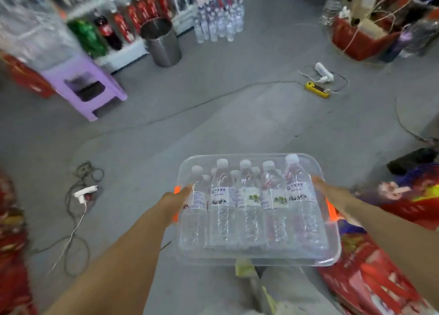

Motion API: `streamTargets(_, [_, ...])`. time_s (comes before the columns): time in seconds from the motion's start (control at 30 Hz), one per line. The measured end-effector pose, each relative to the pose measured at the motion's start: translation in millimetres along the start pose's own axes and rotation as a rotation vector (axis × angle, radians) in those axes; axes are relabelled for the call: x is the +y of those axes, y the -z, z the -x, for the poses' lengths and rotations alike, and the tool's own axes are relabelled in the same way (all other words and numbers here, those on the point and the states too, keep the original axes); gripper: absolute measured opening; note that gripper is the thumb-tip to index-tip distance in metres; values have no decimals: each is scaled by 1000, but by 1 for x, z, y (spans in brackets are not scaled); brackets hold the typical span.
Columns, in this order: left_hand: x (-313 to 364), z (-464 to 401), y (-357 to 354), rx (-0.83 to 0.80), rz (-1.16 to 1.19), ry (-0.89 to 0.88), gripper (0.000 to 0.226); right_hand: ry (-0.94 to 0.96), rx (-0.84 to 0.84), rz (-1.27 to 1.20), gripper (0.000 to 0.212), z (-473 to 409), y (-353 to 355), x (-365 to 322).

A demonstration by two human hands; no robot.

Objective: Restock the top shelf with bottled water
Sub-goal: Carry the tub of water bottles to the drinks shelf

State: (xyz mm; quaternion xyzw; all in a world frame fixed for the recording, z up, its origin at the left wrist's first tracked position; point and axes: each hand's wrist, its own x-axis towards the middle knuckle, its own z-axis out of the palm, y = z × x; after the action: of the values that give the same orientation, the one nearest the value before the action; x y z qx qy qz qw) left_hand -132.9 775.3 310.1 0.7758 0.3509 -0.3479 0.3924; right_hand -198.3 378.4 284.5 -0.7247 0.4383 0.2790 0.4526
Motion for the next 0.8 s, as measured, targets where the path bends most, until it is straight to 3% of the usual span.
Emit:
streamTargets(0.07, [1, -15, 32, 36, 86, 40, 64, 70, -42, 78, 69, -7, -19, -56])
streamTargets(0.3, [35, -89, 126, 124, 316, 146, 60, 193, -181, 214, 67, -66, -92, -236])
streamTargets(0.53, [111, -165, 208, 121, 456, 232, 62, 265, -260, 313, 61, -111, -157, -420])
streamTargets(0.8, [224, -264, 308, 149, 555, 216, 66, 345, -232, 322, 66, -178, -230, -622])
